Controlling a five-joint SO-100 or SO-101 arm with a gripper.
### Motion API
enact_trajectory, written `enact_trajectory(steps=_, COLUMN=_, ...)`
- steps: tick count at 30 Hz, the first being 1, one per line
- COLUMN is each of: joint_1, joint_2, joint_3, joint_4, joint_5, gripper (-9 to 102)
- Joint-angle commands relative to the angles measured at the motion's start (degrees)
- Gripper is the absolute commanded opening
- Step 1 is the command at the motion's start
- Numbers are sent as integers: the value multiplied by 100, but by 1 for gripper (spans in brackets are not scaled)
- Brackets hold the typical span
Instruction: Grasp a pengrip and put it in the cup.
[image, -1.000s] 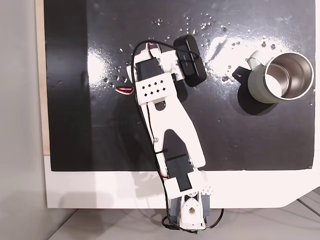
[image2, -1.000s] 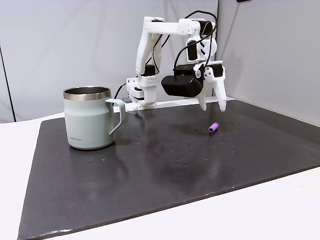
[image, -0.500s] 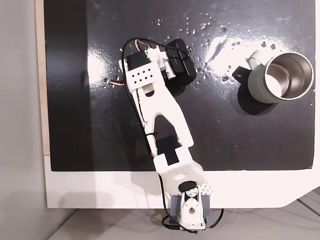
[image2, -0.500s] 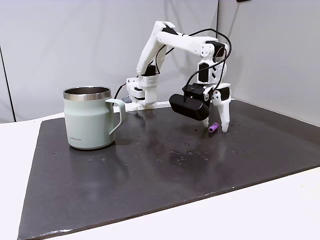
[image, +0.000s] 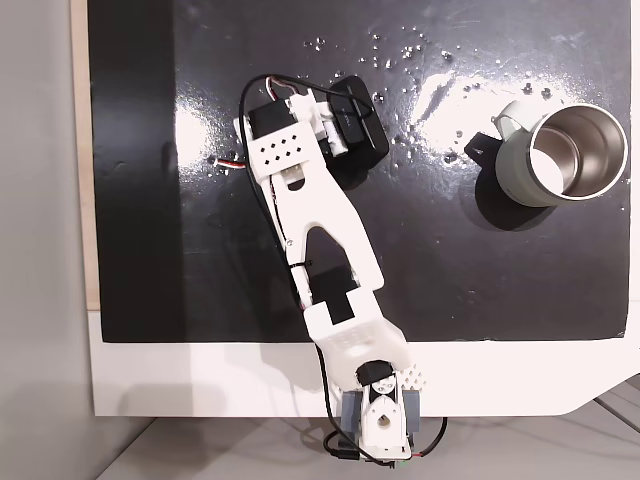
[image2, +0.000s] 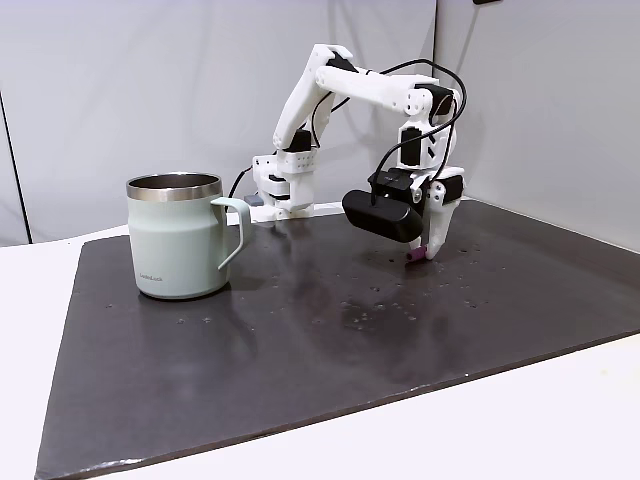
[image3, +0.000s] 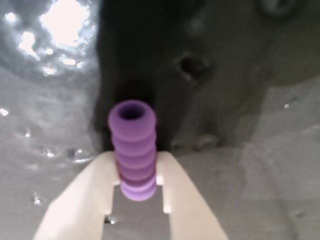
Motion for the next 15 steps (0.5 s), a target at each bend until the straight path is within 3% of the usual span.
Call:
enact_trajectory(steps=1, joint_1=26, joint_2=44, joint_3=-141, joint_4=97, joint_5=62, gripper=0)
enact_trajectory(steps=9, joint_1=193, joint_2=896, joint_3=-193, joint_4=519, joint_5=149, gripper=0)
enact_trajectory(steps=15, joint_1=404, joint_2=1538, joint_3=-1248, joint_4=1705, joint_5=185, gripper=0)
